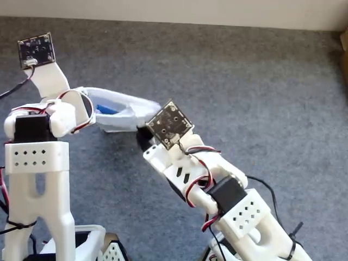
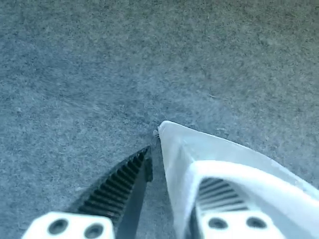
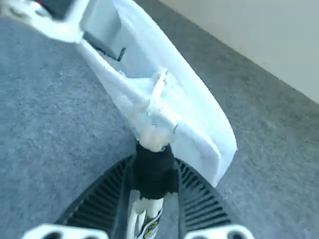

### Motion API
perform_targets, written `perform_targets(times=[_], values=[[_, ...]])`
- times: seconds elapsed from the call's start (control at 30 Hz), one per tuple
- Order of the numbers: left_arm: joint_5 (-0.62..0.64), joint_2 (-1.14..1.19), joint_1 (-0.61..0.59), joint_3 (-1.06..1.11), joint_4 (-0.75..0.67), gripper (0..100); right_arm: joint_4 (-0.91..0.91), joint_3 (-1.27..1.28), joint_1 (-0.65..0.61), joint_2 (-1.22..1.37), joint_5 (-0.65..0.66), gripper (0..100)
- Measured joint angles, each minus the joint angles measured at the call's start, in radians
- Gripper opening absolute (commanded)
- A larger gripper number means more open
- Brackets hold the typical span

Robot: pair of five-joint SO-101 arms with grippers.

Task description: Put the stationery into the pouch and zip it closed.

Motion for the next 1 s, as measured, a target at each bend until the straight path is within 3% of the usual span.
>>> perform_targets(times=[0.47, 0.83, 1.0], values=[[-0.006, 0.000, 0.018, 0.015, -0.002, 21, 0.281, -0.023, -0.002, -0.003, 0.086, 0.5], [-0.006, 0.002, 0.037, -0.009, -0.002, 21, 0.321, -0.025, 0.130, -0.003, 0.091, 0.5], [-0.006, 0.005, 0.052, -0.037, 0.000, 28, 0.322, -0.018, 0.137, -0.017, 0.095, 0.5]])
